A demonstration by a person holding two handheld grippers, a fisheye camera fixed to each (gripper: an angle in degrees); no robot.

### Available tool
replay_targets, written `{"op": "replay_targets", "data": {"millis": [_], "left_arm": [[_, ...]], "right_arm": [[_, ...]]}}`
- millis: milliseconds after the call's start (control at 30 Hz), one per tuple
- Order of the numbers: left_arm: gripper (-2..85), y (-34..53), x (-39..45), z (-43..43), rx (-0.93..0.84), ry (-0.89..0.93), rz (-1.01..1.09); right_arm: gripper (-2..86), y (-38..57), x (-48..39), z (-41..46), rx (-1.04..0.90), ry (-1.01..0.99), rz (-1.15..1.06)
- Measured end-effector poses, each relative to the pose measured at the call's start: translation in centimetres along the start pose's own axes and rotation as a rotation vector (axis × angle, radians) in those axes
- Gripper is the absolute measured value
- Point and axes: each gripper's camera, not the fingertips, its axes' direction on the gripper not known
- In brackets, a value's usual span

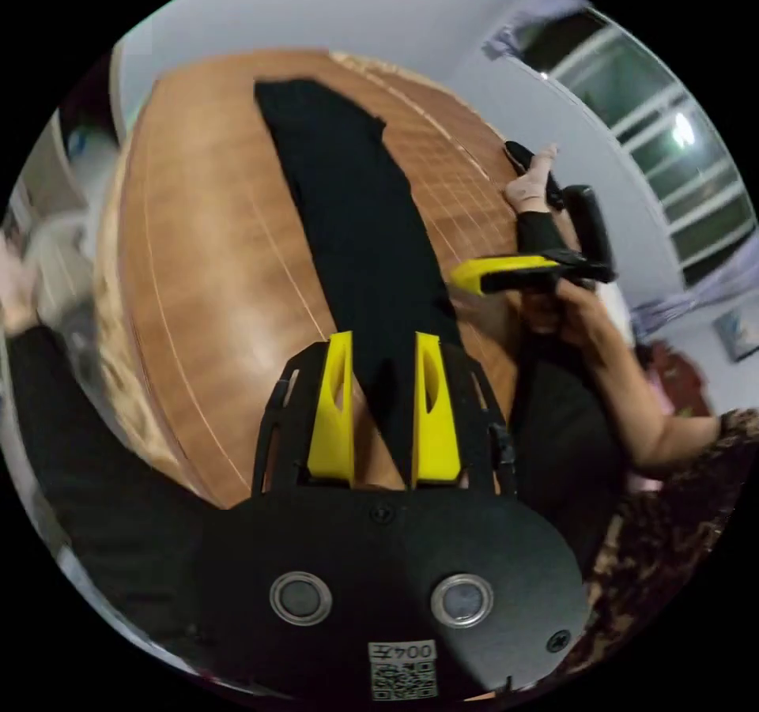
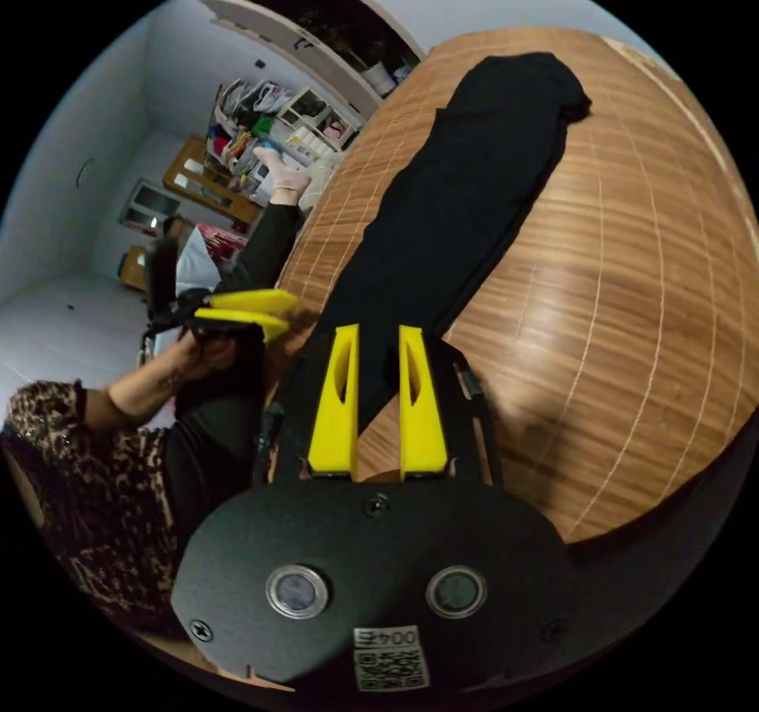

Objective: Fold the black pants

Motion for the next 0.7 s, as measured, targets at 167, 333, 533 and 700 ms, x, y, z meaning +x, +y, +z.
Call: {"op": "replay_targets", "data": {"millis": [167, 333, 533, 700], "left_arm": [[14.9, 4.6, -4.0, 0.9, -0.176, 0.303, -0.195], [16.8, 6.5, -5.6, 1.2, -0.275, 0.315, -0.211], [16.4, 8.1, -6.7, 2.2, -0.371, 0.367, -0.205], [15.1, 9.4, -7.4, 2.7, -0.419, 0.417, -0.220]], "right_arm": [[12.3, 2.2, 1.7, 0.3, -0.052, -0.191, 0.172], [13.0, 3.4, 2.1, 1.3, -0.149, -0.208, 0.287], [13.5, 3.3, 1.7, 3.5, -0.322, -0.199, 0.349], [12.3, 2.7, 1.6, 4.8, -0.395, -0.131, 0.376]]}}
